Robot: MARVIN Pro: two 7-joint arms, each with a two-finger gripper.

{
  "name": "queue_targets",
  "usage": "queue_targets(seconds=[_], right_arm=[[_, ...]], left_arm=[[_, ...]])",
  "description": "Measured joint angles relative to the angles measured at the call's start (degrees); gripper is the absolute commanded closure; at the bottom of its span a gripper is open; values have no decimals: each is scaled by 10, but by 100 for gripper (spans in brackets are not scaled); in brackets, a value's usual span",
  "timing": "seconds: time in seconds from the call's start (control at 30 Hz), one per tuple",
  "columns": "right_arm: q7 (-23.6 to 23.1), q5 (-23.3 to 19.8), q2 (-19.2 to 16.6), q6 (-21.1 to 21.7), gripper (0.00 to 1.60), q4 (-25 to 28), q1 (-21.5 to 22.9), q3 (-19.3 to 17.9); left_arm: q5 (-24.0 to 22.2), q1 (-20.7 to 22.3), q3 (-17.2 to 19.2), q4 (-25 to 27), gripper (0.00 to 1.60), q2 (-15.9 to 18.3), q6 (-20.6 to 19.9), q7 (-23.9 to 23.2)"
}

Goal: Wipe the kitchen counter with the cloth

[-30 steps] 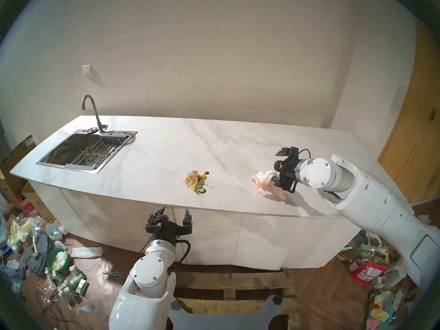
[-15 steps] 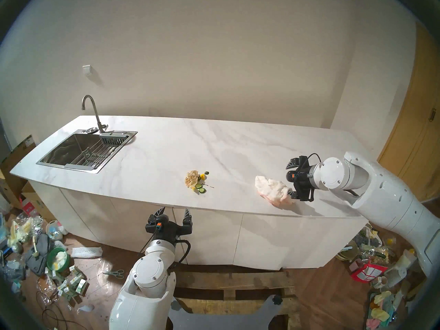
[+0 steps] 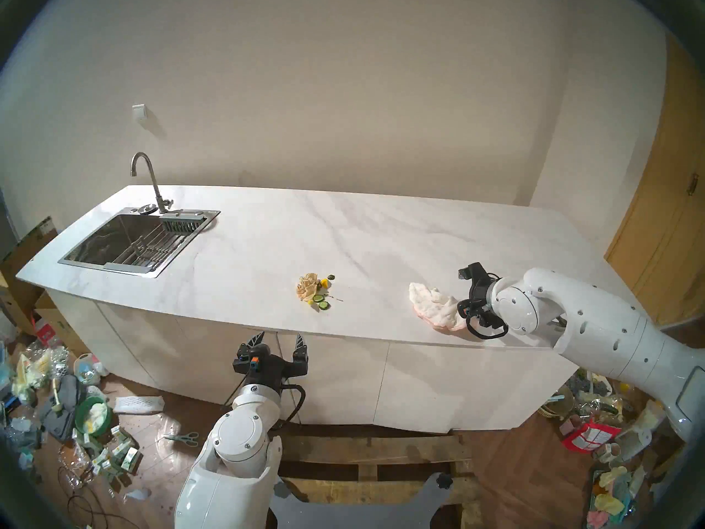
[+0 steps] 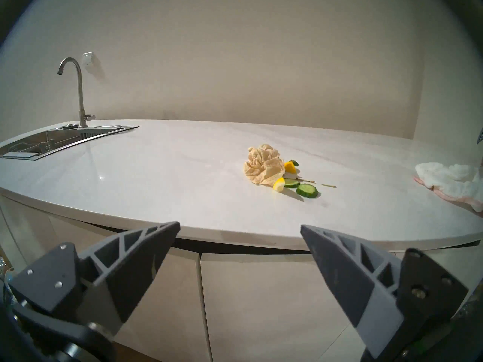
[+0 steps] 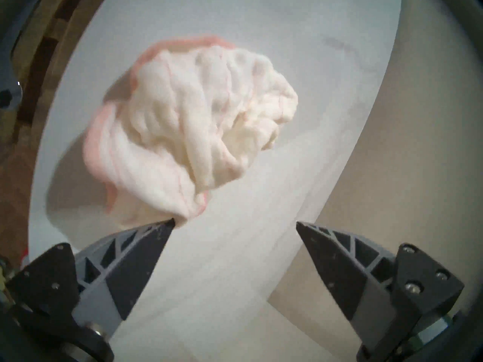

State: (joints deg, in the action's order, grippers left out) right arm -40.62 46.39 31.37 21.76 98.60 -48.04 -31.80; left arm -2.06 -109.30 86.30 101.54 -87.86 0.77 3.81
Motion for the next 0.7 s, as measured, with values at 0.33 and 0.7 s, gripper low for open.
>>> queue_targets(seconds=[0.33, 0.7], right_arm=[[-16, 19, 17, 46, 0, -32, 13, -16], [-13, -124, 51, 132, 0, -77, 11, -111]], left_arm=[[0, 0, 0, 0, 0, 0, 0, 0], [0, 1, 0, -6, 0, 0, 0, 0]])
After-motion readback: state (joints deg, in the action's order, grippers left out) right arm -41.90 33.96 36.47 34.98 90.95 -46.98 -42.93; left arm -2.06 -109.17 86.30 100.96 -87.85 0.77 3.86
